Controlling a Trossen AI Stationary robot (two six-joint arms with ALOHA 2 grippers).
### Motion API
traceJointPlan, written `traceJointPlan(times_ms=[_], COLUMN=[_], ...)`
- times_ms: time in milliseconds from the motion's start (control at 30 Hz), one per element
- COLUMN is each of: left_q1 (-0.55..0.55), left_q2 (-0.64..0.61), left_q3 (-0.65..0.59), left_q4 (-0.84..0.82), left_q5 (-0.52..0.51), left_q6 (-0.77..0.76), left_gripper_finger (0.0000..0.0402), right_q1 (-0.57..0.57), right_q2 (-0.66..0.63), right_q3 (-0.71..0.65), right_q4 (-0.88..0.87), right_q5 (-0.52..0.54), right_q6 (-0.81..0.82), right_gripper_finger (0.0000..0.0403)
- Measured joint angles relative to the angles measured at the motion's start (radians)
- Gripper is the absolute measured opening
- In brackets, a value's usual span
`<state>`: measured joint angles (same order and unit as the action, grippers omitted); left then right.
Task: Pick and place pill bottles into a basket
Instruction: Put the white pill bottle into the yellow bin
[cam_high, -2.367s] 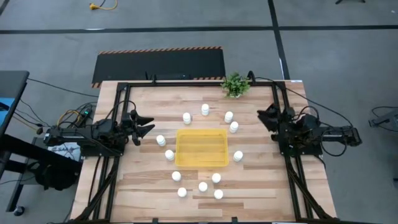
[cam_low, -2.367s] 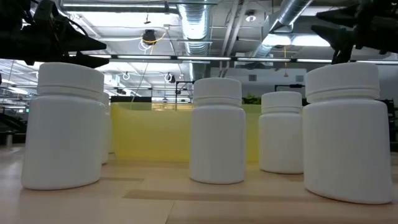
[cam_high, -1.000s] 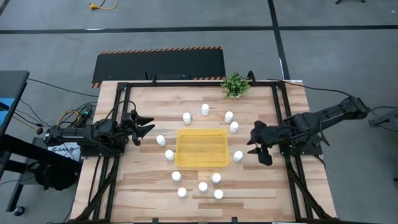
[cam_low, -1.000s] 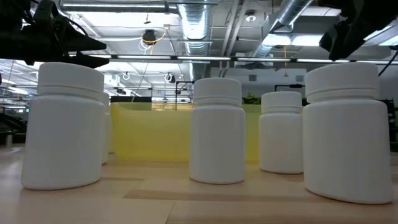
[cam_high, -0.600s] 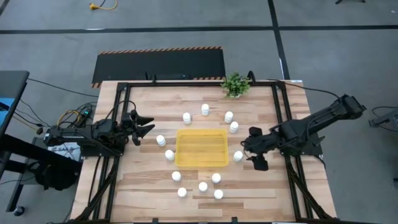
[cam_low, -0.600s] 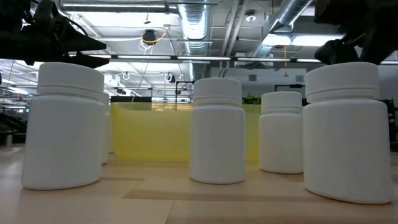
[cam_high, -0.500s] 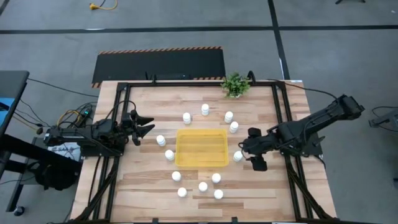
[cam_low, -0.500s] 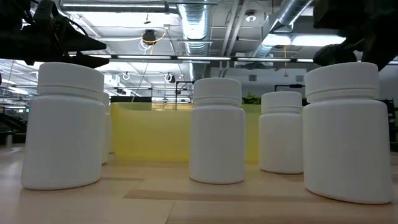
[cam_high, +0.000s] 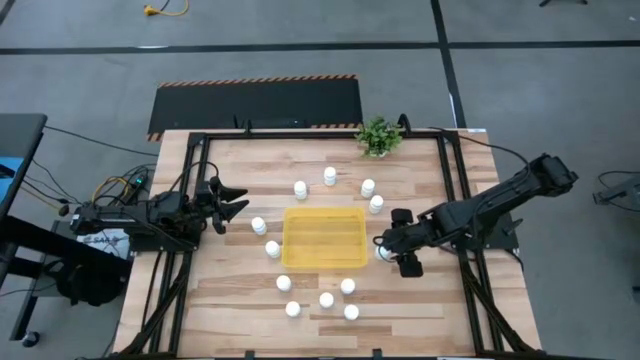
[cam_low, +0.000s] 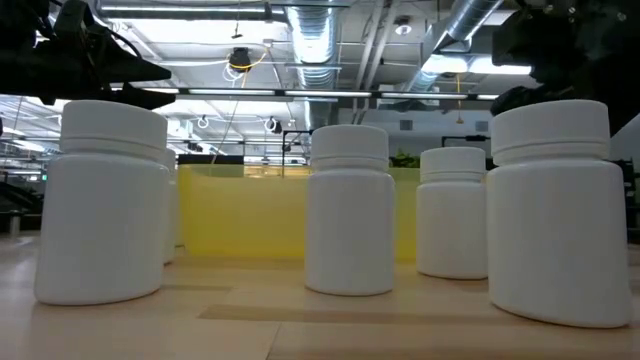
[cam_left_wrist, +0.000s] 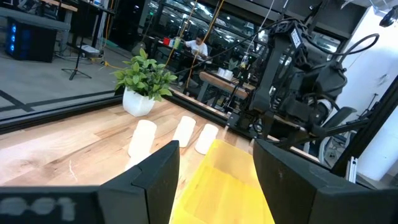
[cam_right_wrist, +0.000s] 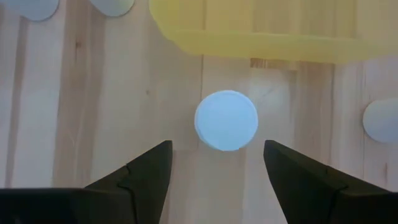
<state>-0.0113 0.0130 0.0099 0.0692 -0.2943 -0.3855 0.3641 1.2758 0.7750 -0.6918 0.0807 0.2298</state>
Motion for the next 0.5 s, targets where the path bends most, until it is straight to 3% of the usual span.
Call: traceJointPlan(times_ms=[500], left_q1=[0.0], left_q2=[0.0], left_q3=[0.0], left_q4=[0.0], left_q5=[0.0], left_q6=[0.0], left_gripper_finger=[0.0194], right_q1=[-0.026], right_q2=[0.008], right_q3=[0.0], right_q4=[0.043], right_q5=[0.003], right_q6=[-0.073], right_gripper_finger=[0.0245])
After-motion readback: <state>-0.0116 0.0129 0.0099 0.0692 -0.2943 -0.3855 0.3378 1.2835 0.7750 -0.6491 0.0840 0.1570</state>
